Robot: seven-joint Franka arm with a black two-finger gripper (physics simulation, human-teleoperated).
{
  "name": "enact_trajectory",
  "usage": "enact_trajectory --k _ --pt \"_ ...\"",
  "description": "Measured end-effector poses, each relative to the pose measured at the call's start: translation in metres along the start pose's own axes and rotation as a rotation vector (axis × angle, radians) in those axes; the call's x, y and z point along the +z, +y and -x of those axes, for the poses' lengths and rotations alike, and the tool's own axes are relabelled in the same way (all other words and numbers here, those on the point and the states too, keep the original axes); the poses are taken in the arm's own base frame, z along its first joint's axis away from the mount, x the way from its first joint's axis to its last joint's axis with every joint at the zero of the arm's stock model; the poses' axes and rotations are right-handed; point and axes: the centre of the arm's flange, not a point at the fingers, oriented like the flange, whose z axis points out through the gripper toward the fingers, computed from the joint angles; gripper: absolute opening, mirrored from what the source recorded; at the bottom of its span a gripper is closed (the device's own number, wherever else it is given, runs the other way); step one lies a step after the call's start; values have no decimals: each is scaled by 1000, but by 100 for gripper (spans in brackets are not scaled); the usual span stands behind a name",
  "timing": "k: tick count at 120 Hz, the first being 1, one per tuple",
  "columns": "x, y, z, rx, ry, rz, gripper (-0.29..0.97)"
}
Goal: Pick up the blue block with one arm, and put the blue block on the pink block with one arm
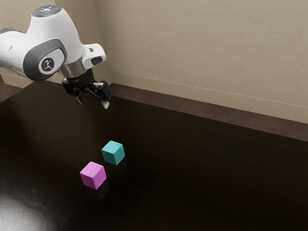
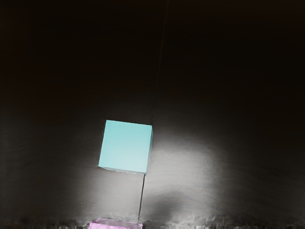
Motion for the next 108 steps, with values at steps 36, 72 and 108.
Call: enact_trajectory --k 36,72,108 --pt "71 -32 -19 -107 -140 -42 66" --pt "170 -26 -26 -48 -218 -87 66" --pt "208 -25 0 66 -154 -80 66"
